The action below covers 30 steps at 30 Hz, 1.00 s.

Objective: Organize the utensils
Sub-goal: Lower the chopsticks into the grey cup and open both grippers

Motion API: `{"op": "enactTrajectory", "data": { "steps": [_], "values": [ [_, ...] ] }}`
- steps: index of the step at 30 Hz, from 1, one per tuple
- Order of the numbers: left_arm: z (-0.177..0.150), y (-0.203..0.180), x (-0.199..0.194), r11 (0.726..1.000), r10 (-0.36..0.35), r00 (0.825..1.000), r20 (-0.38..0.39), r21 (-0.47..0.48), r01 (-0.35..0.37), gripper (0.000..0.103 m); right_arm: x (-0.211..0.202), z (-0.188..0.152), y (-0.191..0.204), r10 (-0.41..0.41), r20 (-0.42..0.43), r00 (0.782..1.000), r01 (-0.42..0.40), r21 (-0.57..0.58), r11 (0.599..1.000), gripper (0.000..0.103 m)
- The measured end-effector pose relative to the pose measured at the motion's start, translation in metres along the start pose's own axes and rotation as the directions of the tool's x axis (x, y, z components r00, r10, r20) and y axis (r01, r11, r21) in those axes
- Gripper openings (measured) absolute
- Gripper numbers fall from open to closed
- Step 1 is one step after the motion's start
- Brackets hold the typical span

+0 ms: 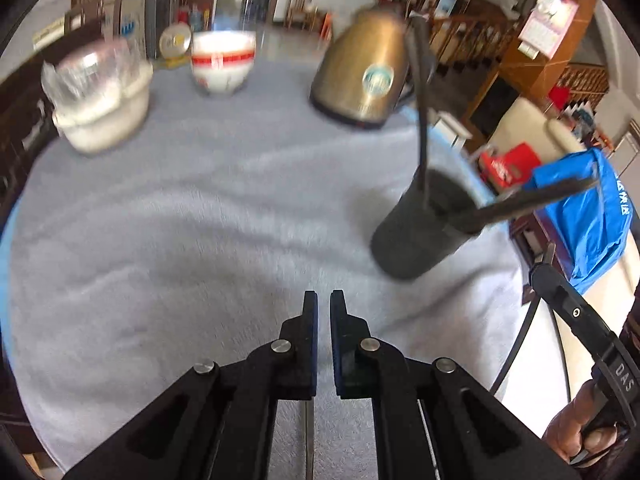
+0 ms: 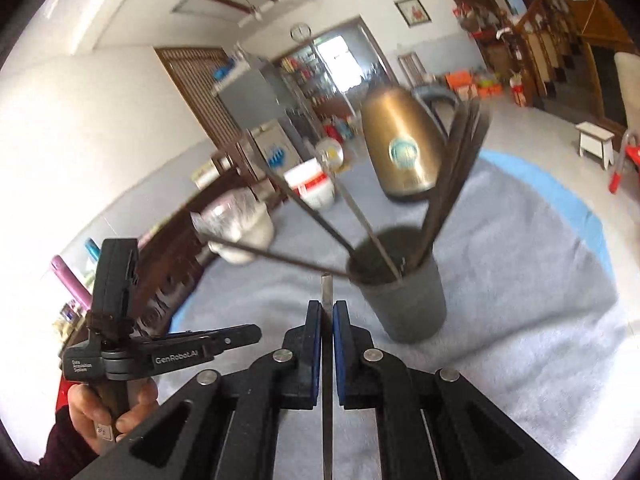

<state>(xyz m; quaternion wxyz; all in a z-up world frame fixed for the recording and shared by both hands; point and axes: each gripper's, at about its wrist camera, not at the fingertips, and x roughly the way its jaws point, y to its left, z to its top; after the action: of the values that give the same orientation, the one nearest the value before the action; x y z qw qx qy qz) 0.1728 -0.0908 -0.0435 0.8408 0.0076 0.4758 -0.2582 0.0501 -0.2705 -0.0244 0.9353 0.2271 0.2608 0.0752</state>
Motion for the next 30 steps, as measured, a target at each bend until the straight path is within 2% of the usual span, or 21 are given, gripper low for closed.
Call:
{"op": "enactTrajectory", "data": {
  "steps": [4,6,10,14,16,21,23,24,26,30],
  "values": [
    [-0.003,0.005,0.004,0.999,-0.031,0.999,-0.042,0.008,0.032,0.006,-0.008,0.003,-0.001,-0.001,0.028,1.000,0.001,0.013,1.000,0.006],
    [-0.007,0.007,0.020,1.000,0.002,0.996,-0.093,0.004,-0.002,0.007,-0.008,-0.001,-0.006,0.001,0.022,1.000,-0.002,0.035,0.999,0.006],
    [-0.023,0.012,0.060,0.999,-0.016,0.970,-0.242,-0.044,0.005,0.010,-0.010,-0.006,-0.011,0.005,0.006,1.000,-0.005,0.054,0.999,0.006],
    [-0.032,0.004,0.082,0.999,0.025,0.953,-0.301,-0.021,-0.033,0.021,-0.011,-0.008,-0.011,0.002,-0.003,1.000,-0.002,0.055,0.998,0.006],
    [-0.033,0.003,0.094,0.998,0.048,0.940,-0.339,-0.025,-0.060,0.022,-0.010,-0.008,-0.011,0.002,-0.006,1.000,-0.001,0.058,0.998,0.006],
    [-0.031,0.001,0.103,0.998,0.056,0.943,-0.327,-0.022,-0.067,0.022,-0.009,-0.010,-0.014,0.000,-0.009,1.000,0.000,0.067,0.998,0.006],
    [-0.029,0.003,0.104,0.997,0.059,0.945,-0.322,-0.021,-0.070,0.013,-0.009,-0.009,-0.015,0.007,-0.010,1.000,-0.006,0.075,0.997,0.006],
    [-0.030,0.004,0.105,0.997,0.071,0.944,-0.321,-0.016,-0.081,0.006,-0.009,-0.009,-0.014,0.006,-0.009,1.000,-0.005,0.072,0.997,0.006],
    [-0.031,0.007,0.105,0.997,0.059,0.947,-0.315,-0.027,-0.071,0.006,-0.010,-0.009,-0.012,0.007,-0.008,1.000,-0.006,0.065,0.998,0.006],
    [-0.029,0.009,0.086,0.997,0.042,0.968,-0.247,-0.048,-0.056,0.006,-0.015,-0.007,-0.009,0.007,0.004,1.000,-0.007,0.047,0.999,0.006]
  ]
}}
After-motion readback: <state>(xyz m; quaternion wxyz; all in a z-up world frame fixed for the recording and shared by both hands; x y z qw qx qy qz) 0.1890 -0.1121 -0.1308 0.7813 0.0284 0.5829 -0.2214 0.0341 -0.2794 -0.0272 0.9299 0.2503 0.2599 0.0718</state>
